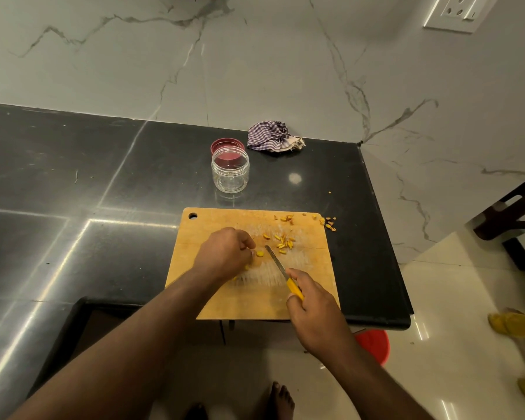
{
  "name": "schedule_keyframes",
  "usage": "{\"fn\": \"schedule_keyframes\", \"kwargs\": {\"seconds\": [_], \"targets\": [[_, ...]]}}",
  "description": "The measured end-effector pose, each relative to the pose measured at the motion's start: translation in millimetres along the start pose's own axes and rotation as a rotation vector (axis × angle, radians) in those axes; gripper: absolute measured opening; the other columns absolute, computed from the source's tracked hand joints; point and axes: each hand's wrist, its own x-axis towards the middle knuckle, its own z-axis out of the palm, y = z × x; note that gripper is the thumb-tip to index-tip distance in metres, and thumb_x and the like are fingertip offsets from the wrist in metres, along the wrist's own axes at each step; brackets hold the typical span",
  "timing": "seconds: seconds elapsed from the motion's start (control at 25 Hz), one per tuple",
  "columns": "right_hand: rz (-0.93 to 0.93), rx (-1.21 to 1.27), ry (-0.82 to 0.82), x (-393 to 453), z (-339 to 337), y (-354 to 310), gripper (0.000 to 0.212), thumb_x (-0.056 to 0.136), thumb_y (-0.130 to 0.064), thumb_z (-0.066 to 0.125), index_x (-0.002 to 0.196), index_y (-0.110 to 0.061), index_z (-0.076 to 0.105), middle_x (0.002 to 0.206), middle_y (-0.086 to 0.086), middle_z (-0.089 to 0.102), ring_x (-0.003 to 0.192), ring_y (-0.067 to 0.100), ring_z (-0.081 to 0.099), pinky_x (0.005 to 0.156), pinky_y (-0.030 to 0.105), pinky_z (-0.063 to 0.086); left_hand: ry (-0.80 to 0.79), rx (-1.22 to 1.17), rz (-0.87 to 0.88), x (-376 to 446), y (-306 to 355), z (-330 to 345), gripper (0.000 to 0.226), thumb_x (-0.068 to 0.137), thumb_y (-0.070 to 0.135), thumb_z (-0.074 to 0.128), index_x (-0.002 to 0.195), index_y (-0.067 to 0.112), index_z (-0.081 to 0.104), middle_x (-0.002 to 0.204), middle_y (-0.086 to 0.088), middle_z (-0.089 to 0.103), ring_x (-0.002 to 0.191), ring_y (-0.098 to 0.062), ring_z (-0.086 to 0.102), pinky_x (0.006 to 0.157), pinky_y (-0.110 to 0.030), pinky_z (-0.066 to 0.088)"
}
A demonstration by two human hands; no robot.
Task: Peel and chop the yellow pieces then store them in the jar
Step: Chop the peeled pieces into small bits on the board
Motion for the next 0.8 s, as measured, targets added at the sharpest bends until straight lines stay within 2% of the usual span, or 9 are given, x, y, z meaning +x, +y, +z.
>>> {"fn": "schedule_keyframes", "kwargs": {"seconds": [0.24,0.56,0.8], "targets": [[-0.035,-0.090,-0.046,-1.6,10.5,-10.3,0.050,0.101,-0.019,0.038,0.150,-0.026,0.031,0.144,-0.004,0.045,0.127,0.009,0.045,0.102,0.022,0.037,0.119,0.164,0.062,-6.4,9.8,11.0,0.018,0.088,0.036,0.063,0.102,0.033,0.075,0.100,0.009,0.068,0.095,-0.015,0.059,0.076,-0.037,0.053],[-0.033,-0.172,-0.083,-3.1,26.3,-12.6,0.052,0.101,-0.019,0.035,0.152,-0.026,0.024,0.142,-0.001,0.045,0.118,0.017,0.053,0.097,0.031,0.046,0.136,0.200,0.014,-5.8,11.9,14.7,0.015,0.086,0.043,0.059,0.092,0.036,0.070,0.094,0.012,0.066,0.096,-0.018,0.056,0.074,-0.036,0.042],[-0.016,-0.144,-0.092,-14.7,23.6,-7.5,0.053,0.102,-0.021,0.035,0.152,-0.028,0.023,0.147,-0.004,0.042,0.126,0.012,0.047,0.103,0.026,0.041,0.110,0.211,-0.036,-3.5,16.9,13.0,0.009,0.086,0.043,0.057,0.087,0.037,0.064,0.097,0.011,0.063,0.100,-0.018,0.052,0.077,-0.038,0.032]]}}
